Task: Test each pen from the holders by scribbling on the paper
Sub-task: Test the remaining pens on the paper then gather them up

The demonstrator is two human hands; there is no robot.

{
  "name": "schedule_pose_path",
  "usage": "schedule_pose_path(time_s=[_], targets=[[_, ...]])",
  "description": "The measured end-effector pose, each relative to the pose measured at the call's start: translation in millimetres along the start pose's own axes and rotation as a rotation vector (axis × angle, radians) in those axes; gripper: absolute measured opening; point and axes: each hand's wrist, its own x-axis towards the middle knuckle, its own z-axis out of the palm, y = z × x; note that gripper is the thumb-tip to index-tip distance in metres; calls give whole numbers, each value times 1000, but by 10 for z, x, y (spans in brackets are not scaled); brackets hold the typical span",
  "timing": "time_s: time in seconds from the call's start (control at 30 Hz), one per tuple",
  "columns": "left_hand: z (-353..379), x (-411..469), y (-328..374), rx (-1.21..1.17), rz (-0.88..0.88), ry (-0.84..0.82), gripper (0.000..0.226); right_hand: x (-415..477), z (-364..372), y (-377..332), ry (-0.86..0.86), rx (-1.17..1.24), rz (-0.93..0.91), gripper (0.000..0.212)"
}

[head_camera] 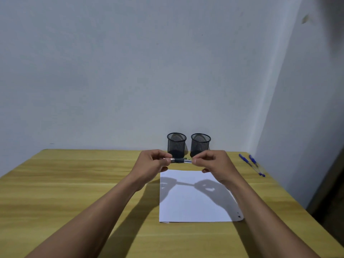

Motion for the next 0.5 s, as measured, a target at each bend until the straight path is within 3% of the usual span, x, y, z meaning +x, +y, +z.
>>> schedule_pose_path(time_s=[0.23,0.4,0.5], targets=[[159,61,84,27,32,-15,8,41,-87,-89,-43,-432,-131,6],[405,156,135,51,46,-29,19,18,-247,-23,54,-539,-153,6],[615,303,56,196,92,-22,25,-5,-480,94,139,-591,-98,5]])
